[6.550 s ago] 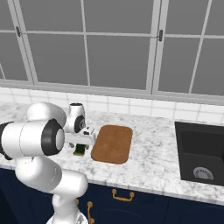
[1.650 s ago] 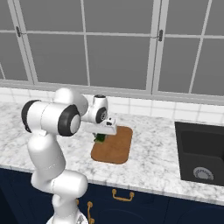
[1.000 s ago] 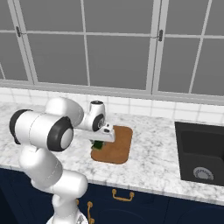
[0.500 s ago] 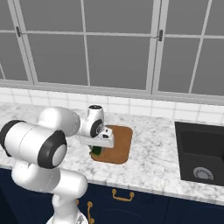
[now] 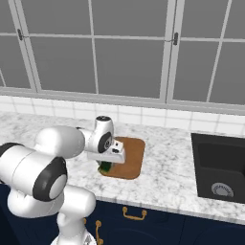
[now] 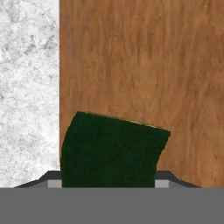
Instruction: Pick up the sponge from the counter and clean the cutting board by briefly scrubbing or pressing down on the cutting board. Once finished, release the sponge.
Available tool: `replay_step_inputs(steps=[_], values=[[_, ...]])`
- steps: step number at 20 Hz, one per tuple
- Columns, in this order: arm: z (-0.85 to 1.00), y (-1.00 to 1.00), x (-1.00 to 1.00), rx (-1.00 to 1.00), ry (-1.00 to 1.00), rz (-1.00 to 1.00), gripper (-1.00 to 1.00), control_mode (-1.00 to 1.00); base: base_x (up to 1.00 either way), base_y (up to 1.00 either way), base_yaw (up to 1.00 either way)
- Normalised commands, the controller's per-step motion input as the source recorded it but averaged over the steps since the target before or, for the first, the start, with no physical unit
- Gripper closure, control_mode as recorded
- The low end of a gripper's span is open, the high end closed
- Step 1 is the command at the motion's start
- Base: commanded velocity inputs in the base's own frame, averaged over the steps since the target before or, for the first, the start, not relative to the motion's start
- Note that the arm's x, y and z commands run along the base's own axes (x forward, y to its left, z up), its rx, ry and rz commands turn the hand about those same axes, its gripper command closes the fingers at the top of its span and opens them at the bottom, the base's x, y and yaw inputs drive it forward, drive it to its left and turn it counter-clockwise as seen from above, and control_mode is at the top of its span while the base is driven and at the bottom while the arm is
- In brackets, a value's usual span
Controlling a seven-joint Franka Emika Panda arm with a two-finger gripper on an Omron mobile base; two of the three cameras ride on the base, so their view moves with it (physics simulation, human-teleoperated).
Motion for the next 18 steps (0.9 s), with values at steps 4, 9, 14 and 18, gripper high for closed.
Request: replay_step_inputs(steps=[4, 9, 14, 18], values=[[0.45, -0.12, 0.37, 0.0, 0.0, 0.0, 1.0, -1.0, 0.0, 0.0, 0.0], [0.16, -0.15, 0.77, 0.0, 0.0, 0.06, 1.0, -1.0, 0.0, 0.0, 0.0], [0.01, -0.25, 0.87, 0.0, 0.0, 0.03, 1.0, -1.0, 0.0, 0.0, 0.0], [0.0, -0.26, 0.58, 0.0, 0.0, 0.01, 1.0, -1.0, 0.0, 0.0, 0.0]])
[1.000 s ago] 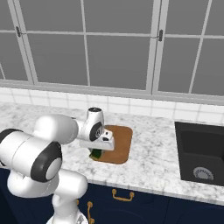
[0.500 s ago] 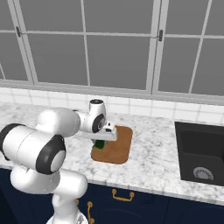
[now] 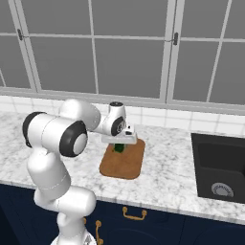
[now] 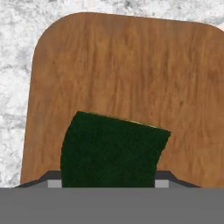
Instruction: Pick up the sponge from the counter and clean the cutting board by briefly scrubbing or pressing down on the cutting board. Once finished, release the sponge.
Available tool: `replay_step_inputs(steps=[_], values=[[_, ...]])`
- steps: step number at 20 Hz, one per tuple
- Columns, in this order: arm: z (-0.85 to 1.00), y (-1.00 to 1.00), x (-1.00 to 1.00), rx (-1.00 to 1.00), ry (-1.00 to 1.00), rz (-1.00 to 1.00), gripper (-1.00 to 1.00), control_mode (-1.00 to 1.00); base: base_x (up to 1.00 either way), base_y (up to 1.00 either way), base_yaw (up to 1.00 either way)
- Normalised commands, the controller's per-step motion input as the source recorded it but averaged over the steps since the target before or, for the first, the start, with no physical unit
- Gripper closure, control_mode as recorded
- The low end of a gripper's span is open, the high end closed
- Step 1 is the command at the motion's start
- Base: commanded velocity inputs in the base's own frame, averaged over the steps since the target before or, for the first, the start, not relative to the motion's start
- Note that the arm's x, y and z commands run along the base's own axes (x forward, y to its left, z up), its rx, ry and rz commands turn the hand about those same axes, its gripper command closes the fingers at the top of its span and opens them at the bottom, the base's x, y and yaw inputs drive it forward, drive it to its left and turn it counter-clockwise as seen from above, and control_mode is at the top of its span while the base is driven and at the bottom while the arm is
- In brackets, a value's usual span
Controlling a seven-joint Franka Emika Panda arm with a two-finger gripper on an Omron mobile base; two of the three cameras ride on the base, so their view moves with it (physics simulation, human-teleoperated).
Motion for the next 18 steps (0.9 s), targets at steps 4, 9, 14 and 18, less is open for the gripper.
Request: replay_step_inputs(steps=[4, 9, 14, 18], values=[[0.0, -0.06, 0.23, 0.0, -0.09, 0.0, 1.0, -1.0, 0.0, 0.0, 0.0], [0.0, -0.06, 0.29, 0.0, -0.06, 0.0, 1.0, -1.0, 0.0, 0.0, 0.0], [-0.15, -0.02, 0.07, 0.0, -0.05, 0.0, 1.0, -1.0, 0.0, 0.0, 0.0], [-0.3, 0.0, 0.0, -0.01, -0.07, 0.0, 1.0, -1.0, 0.0, 0.0, 0.0]])
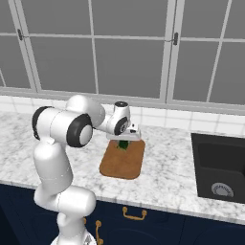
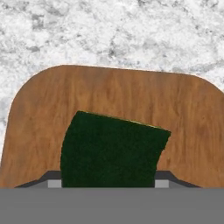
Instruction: Pick up the sponge from the counter and clean the cutting board by briefly scrubbing or pressing down on the cutting board. Once finished, release the sponge.
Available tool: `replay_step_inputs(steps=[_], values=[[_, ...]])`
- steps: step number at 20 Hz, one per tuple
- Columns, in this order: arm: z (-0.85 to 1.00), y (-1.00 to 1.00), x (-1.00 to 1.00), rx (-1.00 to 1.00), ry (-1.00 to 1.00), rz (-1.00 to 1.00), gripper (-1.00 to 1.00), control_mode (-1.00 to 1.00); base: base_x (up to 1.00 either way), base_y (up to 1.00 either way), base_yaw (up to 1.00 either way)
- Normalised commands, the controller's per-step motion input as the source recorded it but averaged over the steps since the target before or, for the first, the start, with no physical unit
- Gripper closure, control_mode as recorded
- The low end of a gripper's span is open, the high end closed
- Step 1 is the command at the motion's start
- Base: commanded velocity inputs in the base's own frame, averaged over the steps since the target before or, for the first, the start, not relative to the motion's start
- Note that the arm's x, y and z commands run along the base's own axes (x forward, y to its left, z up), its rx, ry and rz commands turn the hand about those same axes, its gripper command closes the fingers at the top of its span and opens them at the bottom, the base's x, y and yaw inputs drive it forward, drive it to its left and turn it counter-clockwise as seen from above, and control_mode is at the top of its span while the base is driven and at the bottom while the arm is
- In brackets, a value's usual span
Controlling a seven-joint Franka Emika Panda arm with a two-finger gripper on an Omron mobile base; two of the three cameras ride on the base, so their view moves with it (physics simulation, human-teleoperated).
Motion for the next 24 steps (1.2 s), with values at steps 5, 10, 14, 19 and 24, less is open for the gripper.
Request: replay_step_inputs(steps=[5, 10, 14, 19, 24], values=[[-0.22, 0.0, -0.01, -0.01, -0.06, 0.0, 1.0, -1.0, 0.0, 0.0, 0.0], [-0.16, 0.0, -0.05, 0.0, -0.03, 0.0, 1.0, -1.0, 0.0, 0.0, 0.0], [-0.16, 0.0, -0.1, 0.0, 0.0, 0.0, 1.0, -1.0, 0.0, 0.0, 0.0], [-0.15, 0.0, -0.21, 0.0, -0.01, 0.0, 1.0, -1.0, 0.0, 0.0, 0.0], [-0.13, 0.0, -0.32, 0.0, -0.04, 0.0, 1.0, -1.0, 0.0, 0.0, 0.0]])
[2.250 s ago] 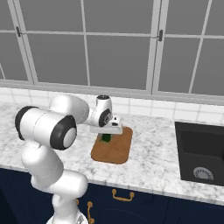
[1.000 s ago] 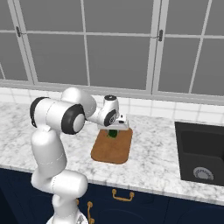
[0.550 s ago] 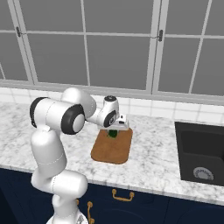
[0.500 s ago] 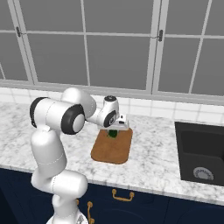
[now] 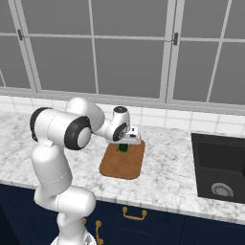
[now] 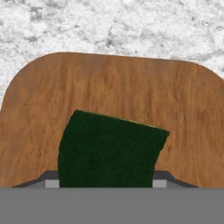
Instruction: Pick up the sponge from the counter and clean the cutting board by briefly scrubbing or pressing down on the cutting board. Once finished, release the sponge.
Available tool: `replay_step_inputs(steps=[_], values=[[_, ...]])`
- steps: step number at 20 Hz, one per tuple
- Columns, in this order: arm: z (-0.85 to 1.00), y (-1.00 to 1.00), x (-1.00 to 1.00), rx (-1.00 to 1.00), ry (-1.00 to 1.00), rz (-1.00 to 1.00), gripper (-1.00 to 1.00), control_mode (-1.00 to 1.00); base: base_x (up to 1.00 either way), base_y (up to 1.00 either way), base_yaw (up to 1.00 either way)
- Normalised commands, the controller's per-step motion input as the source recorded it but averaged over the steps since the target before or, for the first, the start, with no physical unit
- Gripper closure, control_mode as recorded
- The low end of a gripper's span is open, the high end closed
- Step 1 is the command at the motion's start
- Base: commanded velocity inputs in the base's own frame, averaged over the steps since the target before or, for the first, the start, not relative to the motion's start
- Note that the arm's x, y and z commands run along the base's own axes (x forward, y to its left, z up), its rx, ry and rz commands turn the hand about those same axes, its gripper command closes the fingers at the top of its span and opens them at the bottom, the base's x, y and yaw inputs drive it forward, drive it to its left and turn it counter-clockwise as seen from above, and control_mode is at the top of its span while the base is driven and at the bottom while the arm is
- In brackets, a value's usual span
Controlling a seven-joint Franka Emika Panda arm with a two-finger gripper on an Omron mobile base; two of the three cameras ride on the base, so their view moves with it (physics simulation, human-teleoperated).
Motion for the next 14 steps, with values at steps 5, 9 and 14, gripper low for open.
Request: replay_step_inputs(steps=[5, 9, 14], values=[[-0.12, 0.0, -0.35, 0.0, -0.02, 0.0, 1.0, -1.0, 0.0, 0.0, 0.0], [-0.1, 0.0, -0.4, 0.0, 0.0, 0.0, 1.0, -1.0, 0.0, 0.0, 0.0], [-0.12, 0.0, -0.46, 0.0, 0.0, 0.0, 1.0, -1.0, 0.0, 0.0, 0.0]])
